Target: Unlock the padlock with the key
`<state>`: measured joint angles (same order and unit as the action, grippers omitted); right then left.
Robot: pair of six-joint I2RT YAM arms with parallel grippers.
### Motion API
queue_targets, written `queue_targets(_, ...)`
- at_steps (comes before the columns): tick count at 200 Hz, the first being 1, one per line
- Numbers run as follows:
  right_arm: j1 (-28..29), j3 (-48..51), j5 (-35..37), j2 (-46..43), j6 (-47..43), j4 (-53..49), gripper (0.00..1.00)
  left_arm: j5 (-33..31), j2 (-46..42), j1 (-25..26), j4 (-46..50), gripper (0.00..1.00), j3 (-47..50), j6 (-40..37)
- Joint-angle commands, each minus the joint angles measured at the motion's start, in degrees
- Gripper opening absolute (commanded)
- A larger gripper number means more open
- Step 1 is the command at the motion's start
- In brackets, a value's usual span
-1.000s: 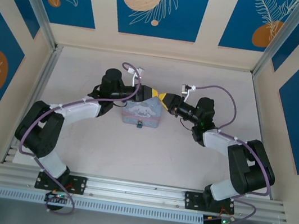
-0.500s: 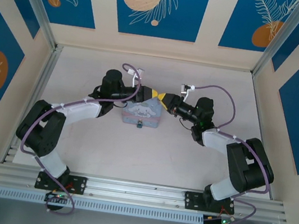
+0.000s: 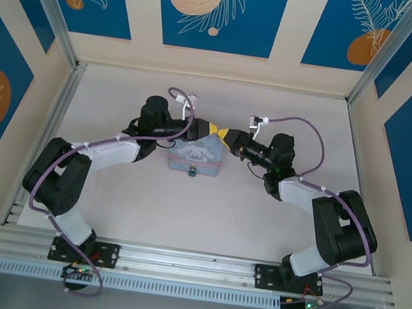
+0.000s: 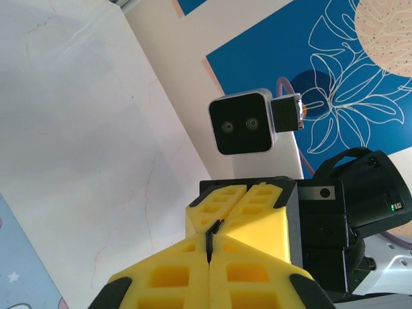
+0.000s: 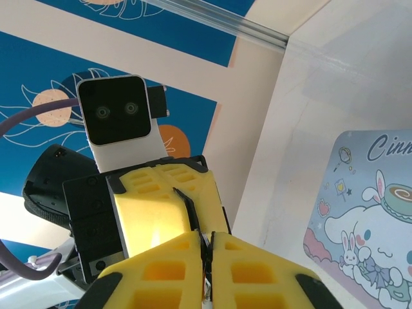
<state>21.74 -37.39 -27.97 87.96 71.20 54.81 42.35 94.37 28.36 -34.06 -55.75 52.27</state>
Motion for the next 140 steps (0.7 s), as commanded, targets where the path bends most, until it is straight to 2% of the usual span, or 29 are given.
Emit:
queue_targets(1, 0.3, -0.9, -1.6, 0.3, -0.3, 1.1, 0.00, 0.5, 0.9, -0.4, -0.9, 0.00, 0.0, 0.2)
queue_targets(40, 0.1, -0.2, -1.7, -0.4, -0.6, 0.8, 0.00, -0.1, 0.9, -0.4, 2.1, 0.00, -1.4, -0.8)
queue_targets(45, 0.1, 0.2, -1.4, -0.6, -0.5, 0.7, 0.00, -0.7, 0.7, -0.4, 3.2, 0.10, -1.6, -1.1)
queue_targets(59, 0.1, 1.3, -0.4, -1.6, -0.7, -0.3, 0.00, -3.4, -0.7, -0.9, 4.8, 0.52, -1.2, -1.5)
queue_targets(75, 0.0, 2.6, 1.1, -3.4, -1.5, -3.2, 0.00, -7.2, -3.5, -1.8, 6.5, 0.75, 0.3, -1.5)
queue_targets(89, 0.1, 3.9, 2.4, -5.1, -2.2, -5.9, 0.00, -9.6, -6.2, -2.5, 8.0, 0.85, 2.2, -1.6)
queue_targets(119, 1.5, 6.2, 6.4, -9.3, -4.0, -14.1, 0.00, -12.7, -13.4, -2.9, 14.3, 0.99, 7.6, -4.1)
queue_targets(140, 4.4, 7.1, 9.0, -11.6, -5.9, -19.6, 0.00, -14.1, -18.9, -2.9, 18.8, 0.99, 12.4, -5.8)
